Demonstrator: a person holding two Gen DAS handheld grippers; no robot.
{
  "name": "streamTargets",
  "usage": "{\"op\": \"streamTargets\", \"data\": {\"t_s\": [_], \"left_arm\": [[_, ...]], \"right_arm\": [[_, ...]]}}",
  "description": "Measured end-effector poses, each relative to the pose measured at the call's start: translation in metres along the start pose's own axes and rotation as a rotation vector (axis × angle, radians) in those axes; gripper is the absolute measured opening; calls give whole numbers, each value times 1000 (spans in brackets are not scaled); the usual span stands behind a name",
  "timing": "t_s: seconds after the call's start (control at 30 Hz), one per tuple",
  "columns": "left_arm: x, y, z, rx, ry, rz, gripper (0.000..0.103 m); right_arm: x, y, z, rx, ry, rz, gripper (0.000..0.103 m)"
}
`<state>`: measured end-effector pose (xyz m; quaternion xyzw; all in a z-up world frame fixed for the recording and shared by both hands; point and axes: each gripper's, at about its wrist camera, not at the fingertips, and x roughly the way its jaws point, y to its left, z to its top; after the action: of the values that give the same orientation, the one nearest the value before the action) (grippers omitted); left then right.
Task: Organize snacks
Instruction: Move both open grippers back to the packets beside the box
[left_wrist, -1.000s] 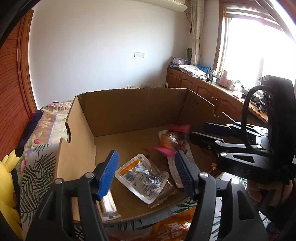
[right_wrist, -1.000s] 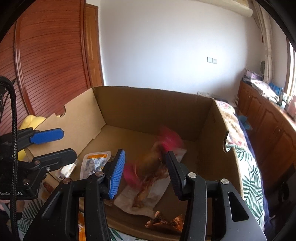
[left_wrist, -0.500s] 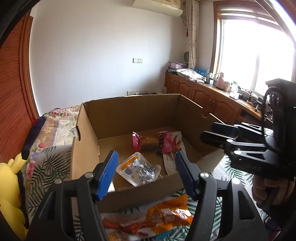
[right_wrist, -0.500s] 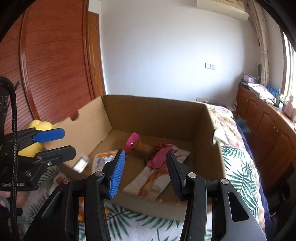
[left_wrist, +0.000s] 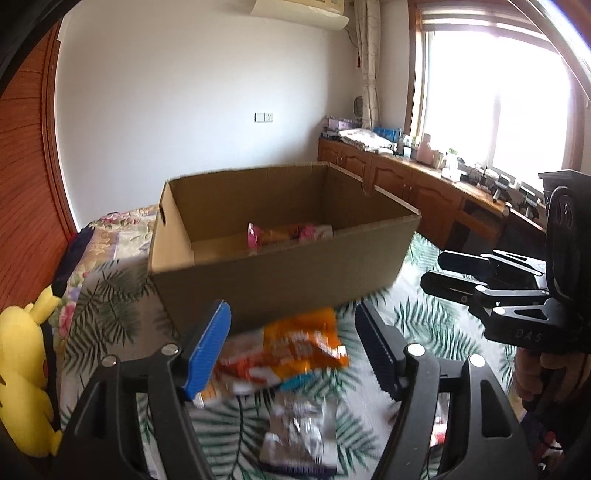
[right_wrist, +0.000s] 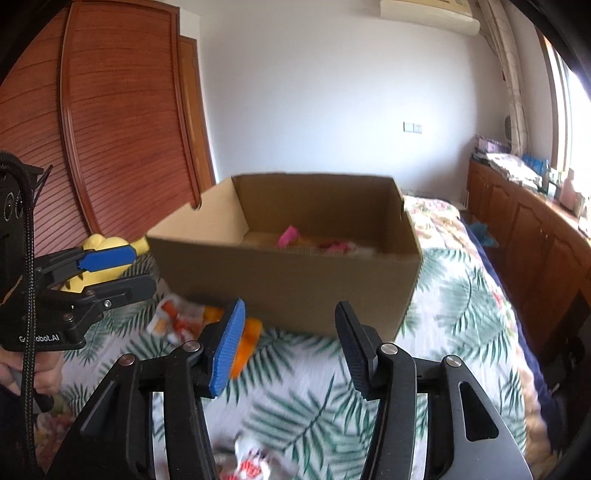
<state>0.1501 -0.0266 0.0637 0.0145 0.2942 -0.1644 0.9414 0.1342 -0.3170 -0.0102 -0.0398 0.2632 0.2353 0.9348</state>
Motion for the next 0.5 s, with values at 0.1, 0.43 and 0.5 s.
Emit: {"op": "streamTargets", "data": {"t_s": [0.1, 0.43, 0.5], "left_arm": [[3, -2, -16, -10, 29, -3, 71], [28, -13, -64, -11, 152, 17, 71], [31, -14, -67, -10, 166, 21, 71]], "right_arm": [[-1, 2, -16, 14, 27, 2, 56], [-3, 20, -65, 17, 100, -4, 62], [-1, 22, -74, 27, 111, 10, 67]]}}
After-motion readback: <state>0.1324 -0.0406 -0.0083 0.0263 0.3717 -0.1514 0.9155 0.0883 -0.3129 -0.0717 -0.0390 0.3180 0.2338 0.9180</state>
